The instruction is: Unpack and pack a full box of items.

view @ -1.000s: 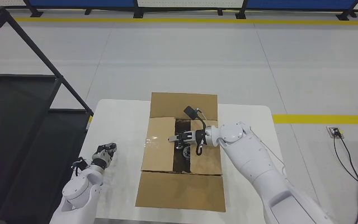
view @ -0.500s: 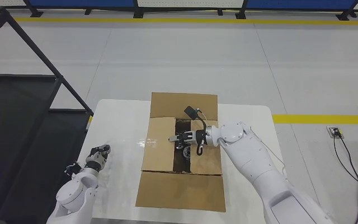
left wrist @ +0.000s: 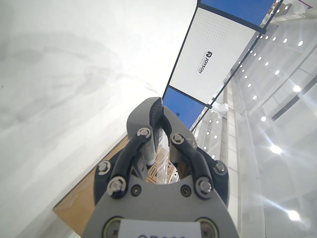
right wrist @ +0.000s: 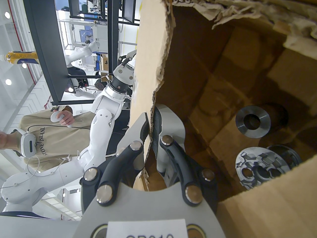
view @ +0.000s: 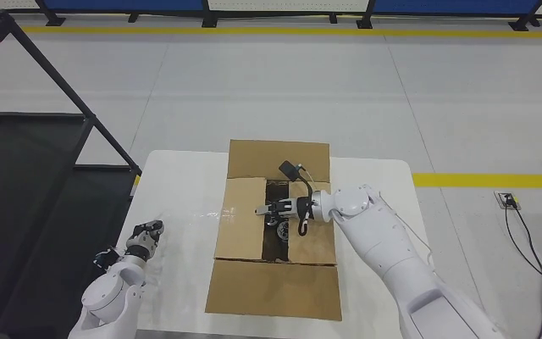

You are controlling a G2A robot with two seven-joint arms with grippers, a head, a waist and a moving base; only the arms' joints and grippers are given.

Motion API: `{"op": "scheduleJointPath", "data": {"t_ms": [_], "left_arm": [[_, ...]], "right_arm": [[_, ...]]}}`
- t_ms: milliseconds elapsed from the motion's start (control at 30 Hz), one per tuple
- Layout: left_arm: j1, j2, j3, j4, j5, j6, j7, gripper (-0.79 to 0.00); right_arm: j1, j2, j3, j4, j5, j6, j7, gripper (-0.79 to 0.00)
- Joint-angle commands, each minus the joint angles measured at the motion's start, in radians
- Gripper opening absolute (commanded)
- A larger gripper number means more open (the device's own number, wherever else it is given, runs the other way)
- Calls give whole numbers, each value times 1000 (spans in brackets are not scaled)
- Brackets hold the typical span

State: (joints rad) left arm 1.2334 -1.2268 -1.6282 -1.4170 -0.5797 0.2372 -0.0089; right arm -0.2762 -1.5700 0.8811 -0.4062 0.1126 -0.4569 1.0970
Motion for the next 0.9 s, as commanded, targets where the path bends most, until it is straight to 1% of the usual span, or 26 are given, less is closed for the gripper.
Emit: {"op": "scheduleJointPath", "data": {"t_ms": [0, 33, 267, 333, 567, 600, 633, 667, 767, 867], "left_arm": [[2, -1, 2, -5, 3, 1, -3, -68], [3, -1, 3, -8, 6, -1, -5, -31], [12, -2, 8, -25, 19, -7, -10, -49], [13, -2, 8, -27, 23, -8, -11, -40], [32, -2, 7, -52, 57, -29, -13, -49], [37, -2, 6, -60, 62, -33, -13, -49], [42, -1, 5, -69, 67, -37, -12, -49], [48, -1, 3, -78, 74, -41, -12, -43], [66, -1, -2, -104, 86, -46, -10, -40], [78, -1, -8, -120, 88, -44, -12, -40]], "right_arm": [[0, 0, 1, 0, -1, 0, 1, -785], [0, 0, 1, 0, -1, 0, 1, -785], [0, -1, 3, 0, -5, 2, 3, -785], [0, -1, 3, 1, -6, 2, 3, -785], [5, 0, 8, 2, -9, 2, -7, -785], [7, 1, 10, 1, -9, 1, -8, -588], [9, 2, 11, 2, -12, 2, -11, -265], [11, 3, 12, 2, -16, 6, -15, 0], [17, 11, 21, -2, -26, 7, -32, 0], [19, 19, 24, -15, -47, 34, -27, 0]]}}
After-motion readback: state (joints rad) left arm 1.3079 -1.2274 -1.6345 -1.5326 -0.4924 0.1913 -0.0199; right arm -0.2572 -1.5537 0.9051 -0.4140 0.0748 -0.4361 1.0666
